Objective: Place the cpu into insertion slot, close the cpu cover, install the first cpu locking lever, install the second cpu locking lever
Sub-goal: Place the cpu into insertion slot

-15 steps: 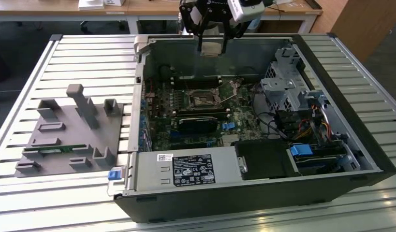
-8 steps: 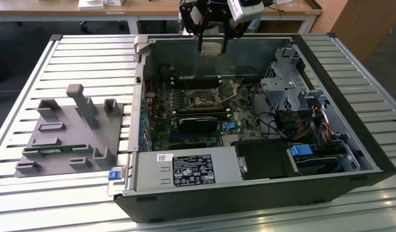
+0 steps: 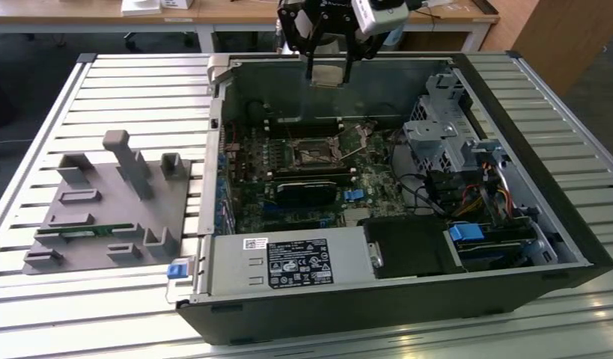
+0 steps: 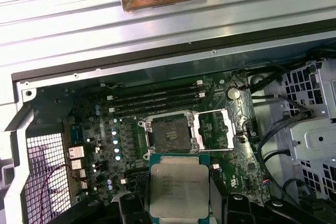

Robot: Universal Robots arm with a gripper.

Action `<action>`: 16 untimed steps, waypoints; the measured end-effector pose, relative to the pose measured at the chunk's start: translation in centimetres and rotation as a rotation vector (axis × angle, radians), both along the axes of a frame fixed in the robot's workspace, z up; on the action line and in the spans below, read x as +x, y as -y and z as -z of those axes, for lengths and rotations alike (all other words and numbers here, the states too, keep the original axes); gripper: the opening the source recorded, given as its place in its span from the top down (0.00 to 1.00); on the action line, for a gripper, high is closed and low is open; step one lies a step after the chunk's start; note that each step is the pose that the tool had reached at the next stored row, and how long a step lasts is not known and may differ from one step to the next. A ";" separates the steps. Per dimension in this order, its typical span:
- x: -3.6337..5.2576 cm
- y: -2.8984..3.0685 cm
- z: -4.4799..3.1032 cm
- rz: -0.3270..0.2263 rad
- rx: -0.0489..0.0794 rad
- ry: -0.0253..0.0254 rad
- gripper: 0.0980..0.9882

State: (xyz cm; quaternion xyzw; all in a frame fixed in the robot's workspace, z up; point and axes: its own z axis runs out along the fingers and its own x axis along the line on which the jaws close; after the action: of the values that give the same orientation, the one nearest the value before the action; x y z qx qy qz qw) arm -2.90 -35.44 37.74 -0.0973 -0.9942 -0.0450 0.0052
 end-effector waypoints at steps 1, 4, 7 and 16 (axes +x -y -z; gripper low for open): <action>0.00 0.00 0.00 0.001 0.000 0.0000 0.50; 0.00 0.00 0.00 0.004 0.000 0.0000 0.50; 0.00 0.00 0.00 0.007 0.000 0.0000 0.50; 0.00 0.00 0.00 0.019 0.000 0.0000 0.50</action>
State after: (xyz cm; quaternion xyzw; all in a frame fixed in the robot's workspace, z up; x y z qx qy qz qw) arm -2.90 -35.43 37.74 -0.1066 -0.9933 -0.0450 0.0048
